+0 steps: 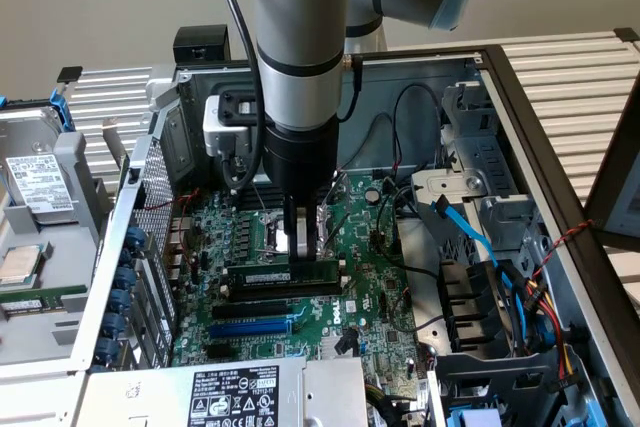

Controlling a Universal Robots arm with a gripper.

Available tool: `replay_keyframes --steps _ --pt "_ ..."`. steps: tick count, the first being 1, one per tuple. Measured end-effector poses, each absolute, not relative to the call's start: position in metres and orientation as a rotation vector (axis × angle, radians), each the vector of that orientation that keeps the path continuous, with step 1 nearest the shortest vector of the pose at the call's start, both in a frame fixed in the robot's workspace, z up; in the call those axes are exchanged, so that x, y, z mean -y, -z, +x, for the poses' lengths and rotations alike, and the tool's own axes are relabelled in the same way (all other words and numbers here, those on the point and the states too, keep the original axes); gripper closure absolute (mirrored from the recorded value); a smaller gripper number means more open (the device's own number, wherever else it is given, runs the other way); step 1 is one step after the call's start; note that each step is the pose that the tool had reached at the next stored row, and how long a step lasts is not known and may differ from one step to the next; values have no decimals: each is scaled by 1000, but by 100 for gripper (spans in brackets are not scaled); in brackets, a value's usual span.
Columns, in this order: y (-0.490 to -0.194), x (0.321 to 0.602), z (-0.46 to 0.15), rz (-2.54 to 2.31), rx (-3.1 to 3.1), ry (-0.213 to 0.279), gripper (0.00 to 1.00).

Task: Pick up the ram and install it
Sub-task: 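Insert the ram into the slot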

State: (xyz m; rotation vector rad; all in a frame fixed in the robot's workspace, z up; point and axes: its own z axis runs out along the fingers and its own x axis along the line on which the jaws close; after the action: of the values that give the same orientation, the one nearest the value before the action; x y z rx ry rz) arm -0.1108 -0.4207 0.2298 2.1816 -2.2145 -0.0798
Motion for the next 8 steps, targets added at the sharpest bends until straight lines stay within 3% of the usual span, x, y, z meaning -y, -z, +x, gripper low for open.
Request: replay_keyframes --steps 8 --pt "-230 421 -111 2184 2216 73 87"
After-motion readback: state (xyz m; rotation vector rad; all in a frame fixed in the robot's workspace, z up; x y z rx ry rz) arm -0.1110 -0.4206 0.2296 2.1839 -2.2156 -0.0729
